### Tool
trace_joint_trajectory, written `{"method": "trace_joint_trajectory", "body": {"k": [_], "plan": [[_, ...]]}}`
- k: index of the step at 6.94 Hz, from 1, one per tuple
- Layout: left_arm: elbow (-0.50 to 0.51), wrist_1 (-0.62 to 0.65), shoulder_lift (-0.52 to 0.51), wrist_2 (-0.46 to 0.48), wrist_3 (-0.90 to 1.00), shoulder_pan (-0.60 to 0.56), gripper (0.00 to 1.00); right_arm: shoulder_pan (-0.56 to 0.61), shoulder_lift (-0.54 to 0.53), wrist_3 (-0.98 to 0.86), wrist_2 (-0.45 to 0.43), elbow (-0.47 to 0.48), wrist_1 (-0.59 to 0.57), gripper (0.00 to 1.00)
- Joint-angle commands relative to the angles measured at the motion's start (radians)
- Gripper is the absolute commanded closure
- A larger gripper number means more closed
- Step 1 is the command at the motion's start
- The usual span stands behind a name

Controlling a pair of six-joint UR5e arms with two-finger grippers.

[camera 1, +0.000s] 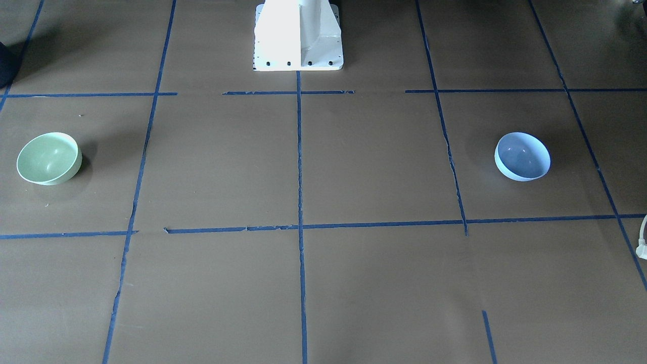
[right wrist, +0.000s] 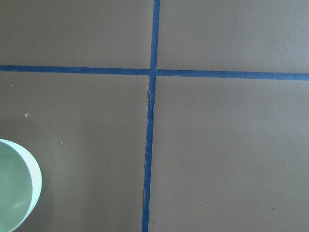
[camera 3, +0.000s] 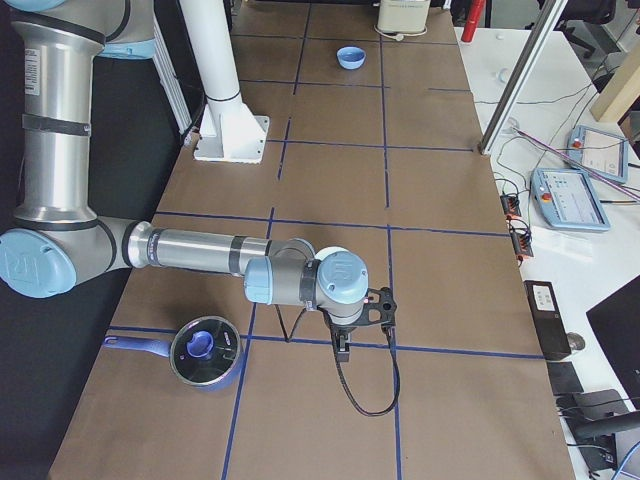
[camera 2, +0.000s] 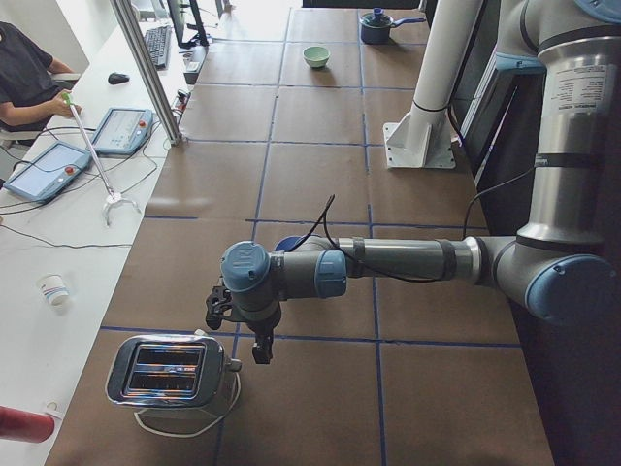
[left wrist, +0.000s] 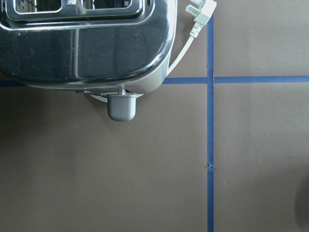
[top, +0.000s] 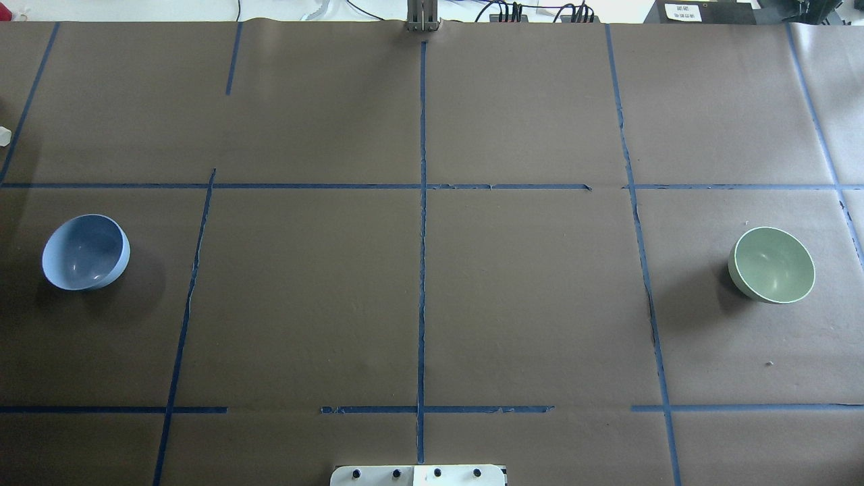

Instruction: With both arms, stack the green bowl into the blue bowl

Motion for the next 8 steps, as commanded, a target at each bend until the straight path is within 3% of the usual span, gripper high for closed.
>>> {"method": "trace_joint_trajectory", "body": {"k": [1,8], "plan": [[0.000,-0.001,0.000,-0.002,0.000,0.000,0.00,0.001,-0.001,0.002,0.000,-0.001,0.001,0.00],[-0.018,-0.013,-0.002,-0.003,-0.008,0.008,0.00,0.001,0.000,0.002,0.001,0.003,0.001,0.00]]}}
